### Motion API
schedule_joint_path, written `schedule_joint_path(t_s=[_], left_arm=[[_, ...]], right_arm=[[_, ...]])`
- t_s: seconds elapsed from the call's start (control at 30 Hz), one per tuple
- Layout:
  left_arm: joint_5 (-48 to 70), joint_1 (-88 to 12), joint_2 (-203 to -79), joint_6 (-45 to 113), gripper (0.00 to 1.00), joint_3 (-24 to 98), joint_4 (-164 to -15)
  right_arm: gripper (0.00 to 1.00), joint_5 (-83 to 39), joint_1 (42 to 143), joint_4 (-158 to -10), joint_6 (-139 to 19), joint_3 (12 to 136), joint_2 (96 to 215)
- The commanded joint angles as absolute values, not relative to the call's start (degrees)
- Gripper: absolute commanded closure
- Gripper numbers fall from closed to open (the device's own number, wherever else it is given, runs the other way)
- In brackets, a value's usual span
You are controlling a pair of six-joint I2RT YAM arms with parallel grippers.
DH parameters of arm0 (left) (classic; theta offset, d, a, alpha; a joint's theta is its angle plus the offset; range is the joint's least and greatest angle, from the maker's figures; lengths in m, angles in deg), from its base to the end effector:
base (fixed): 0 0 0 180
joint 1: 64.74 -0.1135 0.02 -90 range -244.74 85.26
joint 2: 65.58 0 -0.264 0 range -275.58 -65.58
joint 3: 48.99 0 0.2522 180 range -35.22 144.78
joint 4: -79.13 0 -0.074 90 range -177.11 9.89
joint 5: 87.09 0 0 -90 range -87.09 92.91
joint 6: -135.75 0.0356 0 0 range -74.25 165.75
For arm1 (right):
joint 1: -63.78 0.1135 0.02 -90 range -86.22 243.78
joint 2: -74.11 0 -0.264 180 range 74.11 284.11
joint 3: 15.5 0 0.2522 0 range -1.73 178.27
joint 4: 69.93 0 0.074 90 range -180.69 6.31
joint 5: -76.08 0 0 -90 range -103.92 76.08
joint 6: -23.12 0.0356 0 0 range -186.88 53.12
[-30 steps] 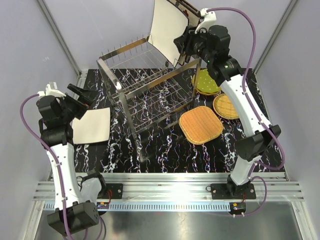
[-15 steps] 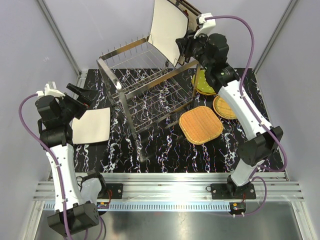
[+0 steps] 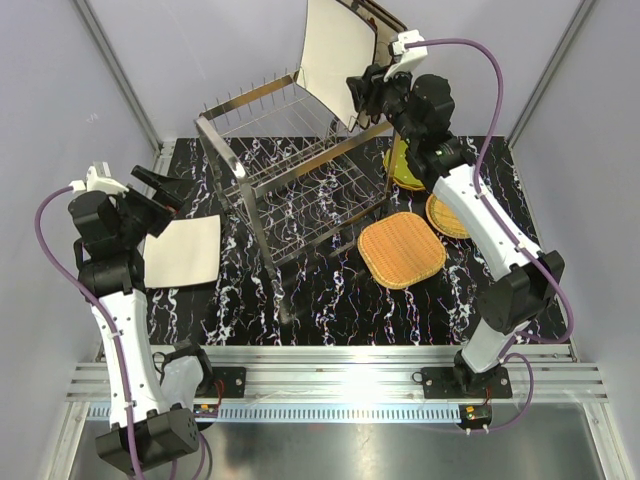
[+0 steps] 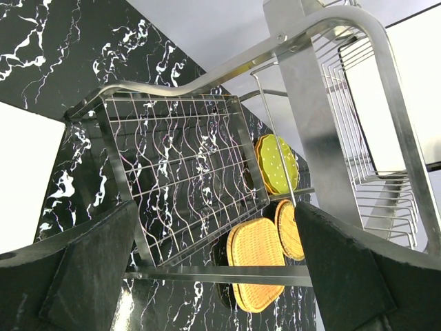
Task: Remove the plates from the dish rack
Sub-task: Grab a plate with the right arm
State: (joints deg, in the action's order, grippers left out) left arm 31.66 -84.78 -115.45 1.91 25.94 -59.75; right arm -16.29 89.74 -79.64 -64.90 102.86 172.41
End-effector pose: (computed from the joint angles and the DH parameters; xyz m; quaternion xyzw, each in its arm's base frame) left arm 0.1744 0.0454 0.3931 -0.2827 0.7358 -0.3142 0.5291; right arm 0.3615 0.1776 0.4809 -0.1486 0.6230 0.1982 0.7419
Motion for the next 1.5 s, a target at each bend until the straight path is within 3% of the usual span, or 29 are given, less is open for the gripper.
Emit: schedule_joint_path(t_s=[0.0, 0.1, 0.23, 0.37, 0.53, 0.83, 1.1, 1.47], left_arm=[[32.0, -84.52, -114.18, 1.54, 0.01, 28.5, -61.18], [31.91, -84.52, -113.92, 1.45, 0.01, 28.58, -61.35], [31.91, -84.43, -113.57, 1.36, 0.01, 28.76, -61.27], [31.91, -84.52, -113.04, 1.36, 0.01, 29.11, -61.27], [32.44, -84.52, -112.16, 1.1, 0.01, 29.2, -62.49], [33.14, -84.34, -111.11, 0.4, 0.01, 29.73, -64.52], [33.23, -84.26, -109.79, 0.22, 0.01, 29.02, -65.22], [33.23, -84.26, -109.0, 0.57, 0.01, 28.67, -64.87]], right_arm=[[0.49, -11.46, 89.27, -75.26, -68.19, 101.8, 172.2], [0.5, -10.76, 89.18, -74.82, -68.37, 101.54, 172.63], [0.58, -10.32, 89.18, -74.03, -68.46, 101.45, 173.16], [0.82, -10.05, 89.01, -72.27, -69.07, 101.27, 172.72], [1.0, -13.04, 88.04, -70.52, -68.72, 103.2, 172.02], [1.0, -18.75, 86.81, -68.57, -67.14, 113.56, 172.9], [1.0, -21.74, 85.49, -69.62, -63.19, 115.42, 172.37], [0.96, -21.31, 85.14, -67.0, -64.77, 97.68, 166.31]])
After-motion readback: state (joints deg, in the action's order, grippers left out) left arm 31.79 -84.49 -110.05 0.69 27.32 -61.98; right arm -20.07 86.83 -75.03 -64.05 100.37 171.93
